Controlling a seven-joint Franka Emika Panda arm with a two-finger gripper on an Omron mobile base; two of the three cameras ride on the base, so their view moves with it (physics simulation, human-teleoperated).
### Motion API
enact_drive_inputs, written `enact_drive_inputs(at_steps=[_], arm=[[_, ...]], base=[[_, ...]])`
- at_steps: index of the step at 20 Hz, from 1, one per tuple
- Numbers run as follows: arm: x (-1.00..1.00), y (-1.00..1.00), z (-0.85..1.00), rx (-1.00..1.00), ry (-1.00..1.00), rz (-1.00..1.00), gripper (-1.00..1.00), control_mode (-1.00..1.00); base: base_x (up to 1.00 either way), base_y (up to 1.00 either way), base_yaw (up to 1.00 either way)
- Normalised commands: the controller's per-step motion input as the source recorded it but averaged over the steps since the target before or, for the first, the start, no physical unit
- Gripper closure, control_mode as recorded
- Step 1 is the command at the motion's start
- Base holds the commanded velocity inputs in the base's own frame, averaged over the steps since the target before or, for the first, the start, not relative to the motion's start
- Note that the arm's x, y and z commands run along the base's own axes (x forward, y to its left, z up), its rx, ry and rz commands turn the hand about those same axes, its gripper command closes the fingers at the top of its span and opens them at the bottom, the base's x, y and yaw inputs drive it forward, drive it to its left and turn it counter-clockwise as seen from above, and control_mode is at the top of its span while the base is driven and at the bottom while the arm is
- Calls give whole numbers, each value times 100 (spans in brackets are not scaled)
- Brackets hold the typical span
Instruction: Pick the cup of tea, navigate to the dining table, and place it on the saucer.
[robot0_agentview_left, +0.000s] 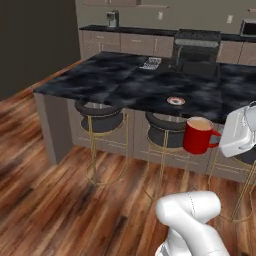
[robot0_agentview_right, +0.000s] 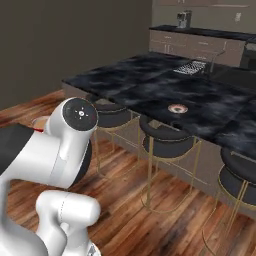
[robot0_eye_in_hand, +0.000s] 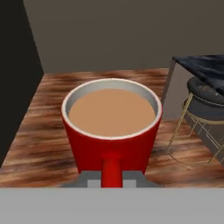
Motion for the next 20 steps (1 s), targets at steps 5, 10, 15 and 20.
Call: enact_drive_inputs(at_steps=[5,10,15,20], arm=[[0,0,0,0,0,0,100,100],[0,0,0,0,0,0,100,100],[0,0,0,0,0,0,100,100],[0,0,0,0,0,0,100,100]], base=[[72,74,-63],[40,72,-35],[66,71,-23],[79,36,-35]])
